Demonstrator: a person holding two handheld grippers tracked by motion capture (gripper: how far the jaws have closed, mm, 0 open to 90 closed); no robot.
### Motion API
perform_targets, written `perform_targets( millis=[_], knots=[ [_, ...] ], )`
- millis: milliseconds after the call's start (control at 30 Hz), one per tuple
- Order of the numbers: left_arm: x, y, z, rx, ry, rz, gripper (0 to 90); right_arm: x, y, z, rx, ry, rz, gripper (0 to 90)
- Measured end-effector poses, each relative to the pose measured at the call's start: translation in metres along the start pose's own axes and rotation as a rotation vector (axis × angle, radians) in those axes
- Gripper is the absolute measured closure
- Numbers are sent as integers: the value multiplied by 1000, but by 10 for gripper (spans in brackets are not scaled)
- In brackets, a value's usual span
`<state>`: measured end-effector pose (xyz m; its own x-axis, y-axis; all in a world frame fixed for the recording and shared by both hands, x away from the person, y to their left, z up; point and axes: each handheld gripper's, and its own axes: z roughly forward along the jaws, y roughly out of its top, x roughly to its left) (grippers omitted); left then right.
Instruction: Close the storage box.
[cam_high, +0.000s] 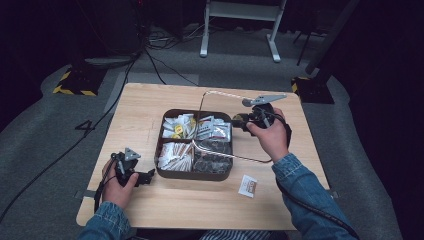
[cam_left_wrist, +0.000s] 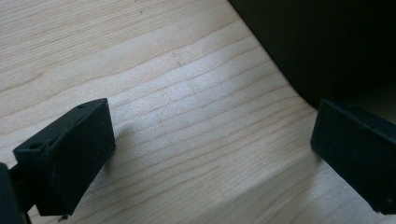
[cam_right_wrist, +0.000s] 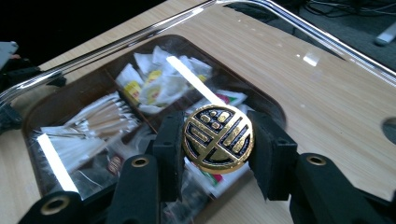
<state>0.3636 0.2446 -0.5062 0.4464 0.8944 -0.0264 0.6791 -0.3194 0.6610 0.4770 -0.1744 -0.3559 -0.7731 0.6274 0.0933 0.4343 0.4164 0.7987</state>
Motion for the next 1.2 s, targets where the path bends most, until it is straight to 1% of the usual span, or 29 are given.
perform_targets(
  millis=[67, 100, 133, 167, 333, 367, 467, 667, 933, 1000, 1200],
  knots=[
    [0, 0, 0, 0, 1, 1, 0, 7, 5, 10, 0, 25, -9, 589],
    [0, 0, 0, 0, 1, 1, 0, 7, 5, 10, 0, 25, -9, 589],
    [0, 0, 0, 0, 0, 0, 0, 12, 7, 17, 5, 37, -15, 589],
    [0, 0, 0, 0, 0, 0, 0, 12, 7, 17, 5, 37, -15, 589],
    [0, 0, 0, 0, 1, 2, 0, 24, 13, 33, 9, 60, -36, 589],
    [0, 0, 0, 0, 1, 2, 0, 24, 13, 33, 9, 60, -36, 589],
    [0, 0, 0, 0, 1, 1, 0, 30, 15, 43, 8, 75, -42, 589],
    [0, 0, 0, 0, 1, 2, 0, 36, 17, 52, 4, 79, -53, 589],
    [0, 0, 0, 0, 1, 1, 0, 45, 20, 68, 12, 99, -52, 589],
    [0, 0, 0, 0, 1, 2, 0, 48, 20, 75, 16, 100, -58, 589],
    [0, 0, 0, 0, 1, 2, 0, 53, 19, 84, 19, 99, -64, 589]
  ],
)
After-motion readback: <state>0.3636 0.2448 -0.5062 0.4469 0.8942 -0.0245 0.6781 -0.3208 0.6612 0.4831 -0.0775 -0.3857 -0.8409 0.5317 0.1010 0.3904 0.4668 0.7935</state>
